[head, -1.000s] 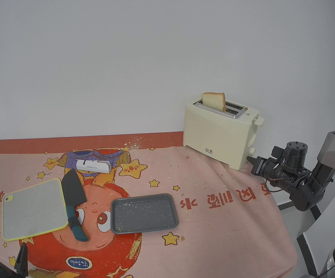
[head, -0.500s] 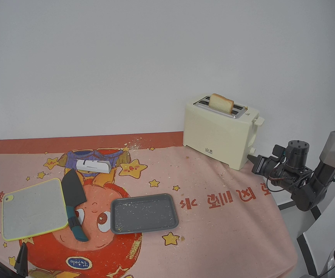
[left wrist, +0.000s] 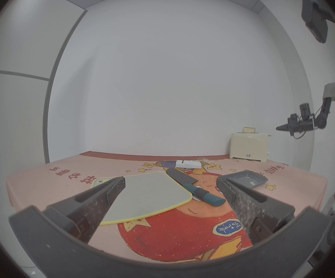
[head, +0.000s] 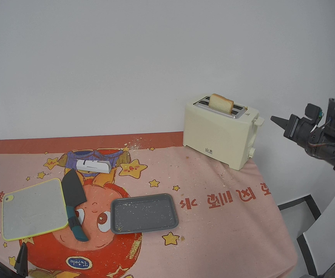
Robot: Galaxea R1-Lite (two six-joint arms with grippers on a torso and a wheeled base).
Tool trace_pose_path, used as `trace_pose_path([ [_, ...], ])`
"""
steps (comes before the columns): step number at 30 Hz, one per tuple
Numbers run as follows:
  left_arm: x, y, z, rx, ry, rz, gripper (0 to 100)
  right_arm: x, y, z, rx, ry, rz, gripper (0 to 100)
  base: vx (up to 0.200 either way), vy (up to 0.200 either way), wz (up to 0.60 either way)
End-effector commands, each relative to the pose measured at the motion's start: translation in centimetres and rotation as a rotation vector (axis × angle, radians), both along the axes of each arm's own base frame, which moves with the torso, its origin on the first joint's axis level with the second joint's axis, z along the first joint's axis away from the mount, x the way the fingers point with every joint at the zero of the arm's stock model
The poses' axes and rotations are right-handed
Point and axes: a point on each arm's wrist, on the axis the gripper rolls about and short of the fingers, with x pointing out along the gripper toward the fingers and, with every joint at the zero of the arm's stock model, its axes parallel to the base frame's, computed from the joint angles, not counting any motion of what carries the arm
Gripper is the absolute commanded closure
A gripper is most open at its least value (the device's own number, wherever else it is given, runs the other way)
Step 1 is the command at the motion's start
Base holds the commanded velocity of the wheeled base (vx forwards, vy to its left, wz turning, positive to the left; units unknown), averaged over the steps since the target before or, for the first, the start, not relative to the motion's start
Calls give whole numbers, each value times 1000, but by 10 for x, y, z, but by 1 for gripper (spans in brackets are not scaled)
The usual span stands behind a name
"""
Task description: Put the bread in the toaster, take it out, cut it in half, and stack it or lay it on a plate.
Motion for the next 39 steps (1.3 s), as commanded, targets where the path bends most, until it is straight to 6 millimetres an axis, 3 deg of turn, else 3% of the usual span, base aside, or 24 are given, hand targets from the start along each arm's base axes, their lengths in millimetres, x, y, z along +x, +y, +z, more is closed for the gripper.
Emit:
trace_pose_path([
  [1,1,0,-5,-1,15,0,0,-19,-7,66,-336,-93,136,0,0,0,0],
  [4,1,0,-5,-1,15,2,0,3,1,57,-340,-108,118,0,0,0,0],
  [10,1,0,-5,-1,15,-1,0,51,25,19,-459,-107,201,0,0,0,0],
  [13,1,0,-5,-1,15,0,0,68,46,10,-460,-93,246,0,0,0,0],
  [20,1,0,-5,-1,15,0,0,118,71,0,-465,-121,237,0,0,0,0],
  [28,1,0,-5,-1,15,0,0,142,73,-14,-467,-104,230,0,0,0,0],
  [39,1,0,-5,-1,15,0,0,168,77,-13,-440,-140,206,0,0,0,0],
])
